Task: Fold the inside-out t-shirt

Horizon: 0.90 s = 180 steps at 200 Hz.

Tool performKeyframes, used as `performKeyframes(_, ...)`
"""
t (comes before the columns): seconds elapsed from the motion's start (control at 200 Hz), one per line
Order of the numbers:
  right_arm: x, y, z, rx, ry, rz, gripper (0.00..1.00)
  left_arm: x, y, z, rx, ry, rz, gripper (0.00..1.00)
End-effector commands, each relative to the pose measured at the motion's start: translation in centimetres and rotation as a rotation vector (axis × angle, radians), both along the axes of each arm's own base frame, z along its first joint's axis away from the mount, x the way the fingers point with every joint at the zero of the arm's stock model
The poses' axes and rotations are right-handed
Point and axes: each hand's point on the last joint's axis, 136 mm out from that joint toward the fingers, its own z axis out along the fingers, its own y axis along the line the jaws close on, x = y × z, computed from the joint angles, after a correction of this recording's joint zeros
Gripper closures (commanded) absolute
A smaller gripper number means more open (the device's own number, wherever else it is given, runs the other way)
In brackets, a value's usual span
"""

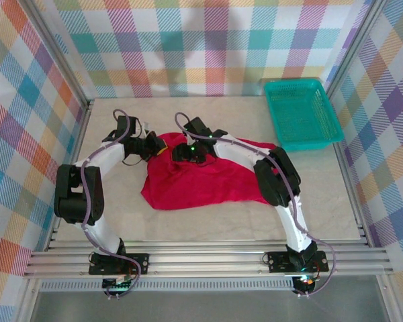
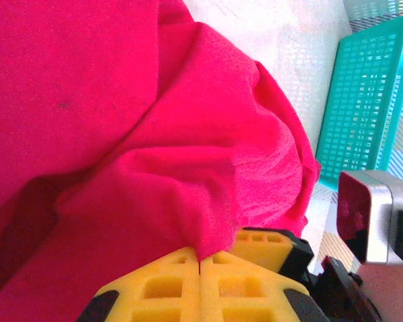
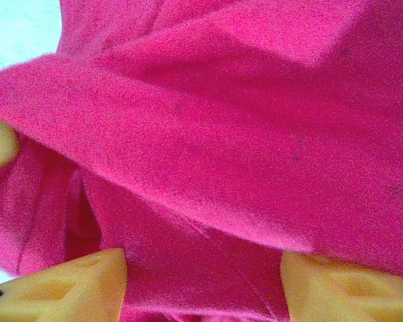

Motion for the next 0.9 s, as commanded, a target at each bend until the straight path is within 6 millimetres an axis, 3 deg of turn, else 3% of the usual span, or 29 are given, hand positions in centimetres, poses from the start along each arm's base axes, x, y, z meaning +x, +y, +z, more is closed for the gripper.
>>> performKeyframes(0.0, 0.9, 1.6, -0.2, 0.019, -0.003, -0.031, 0.37, 1.0, 0.6, 0.8, -0.008, -0.022, 0.024, 1.0)
performKeyframes(0.06, 1.3, 1.7, -0.8, 0.006, 0.012, -0.054, 0.45, 0.9, 0.6, 0.8, -0.007, -0.024, 0.024, 1.0)
performKeyframes(0.145, 1.6, 1.7, -0.7, -0.007, 0.02, -0.062, 0.76, 0.9, 0.6, 0.9, -0.009, -0.023, 0.025, 1.0)
performKeyframes(0.235, 1.1, 1.3, 1.0, -0.014, 0.019, -0.036, 1.0, 1.2, 0.9, 1.2, -0.009, -0.028, 0.03, 1.0)
performKeyframes(0.44, -2.9, -3.3, 7.9, 0.044, 0.012, 0.032, 1.0, 2.4, 2.5, 2.1, 0.003, -0.046, 0.059, 1.0)
performKeyframes(0.605, -4.4, -7.8, 11.6, 0.286, 0.095, -0.024, 1.0, 3.1, 2.6, 0.9, 0.01, -0.025, 0.055, 1.0)
performKeyframes(0.7, -3.6, -9.1, 11.3, 0.387, 0.155, -0.062, 1.0, 3.2, 2.0, 0.3, -0.011, -0.017, 0.049, 1.0)
performKeyframes(0.805, -2.2, -8.7, 8.8, 0.379, 0.221, -0.076, 1.0, 2.9, 0.8, 1.1, -0.006, -0.048, 0.01, 1.0)
performKeyframes(0.895, -0.8, -8.0, 6.0, 0.347, 0.271, -0.101, 1.0, 1.7, -0.8, 2.9, 0.039, -0.116, -0.075, 0.84)
